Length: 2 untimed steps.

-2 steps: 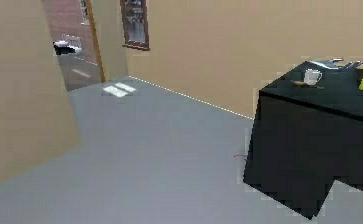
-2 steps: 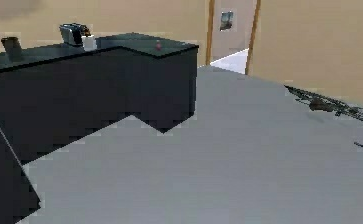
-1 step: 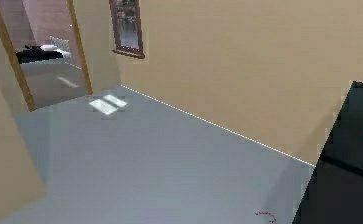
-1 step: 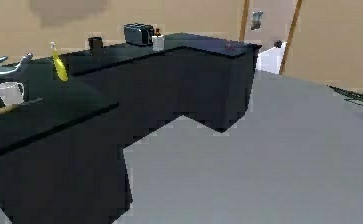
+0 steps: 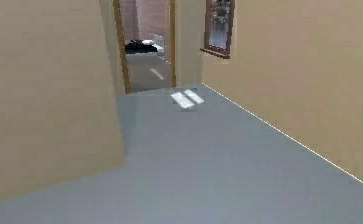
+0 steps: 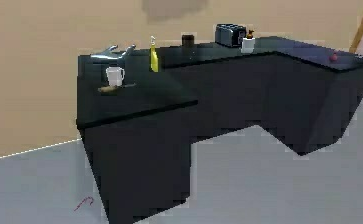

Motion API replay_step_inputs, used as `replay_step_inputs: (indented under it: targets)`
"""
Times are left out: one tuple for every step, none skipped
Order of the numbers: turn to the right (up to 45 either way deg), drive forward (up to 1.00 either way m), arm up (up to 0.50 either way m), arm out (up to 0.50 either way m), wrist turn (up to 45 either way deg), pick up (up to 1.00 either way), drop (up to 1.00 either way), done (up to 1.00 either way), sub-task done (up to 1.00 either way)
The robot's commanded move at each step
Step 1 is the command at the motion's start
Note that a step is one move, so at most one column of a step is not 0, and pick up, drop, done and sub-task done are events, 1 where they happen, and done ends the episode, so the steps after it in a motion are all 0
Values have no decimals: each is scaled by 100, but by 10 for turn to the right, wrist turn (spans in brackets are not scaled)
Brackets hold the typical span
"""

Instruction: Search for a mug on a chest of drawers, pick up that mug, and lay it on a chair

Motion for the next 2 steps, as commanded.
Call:
replay_step_inputs:
  targets:
    - [0, 100, 0, 0, 0, 0, 0, 0, 0]
    - [0, 65, 0, 0, 0, 0, 0, 0, 0]
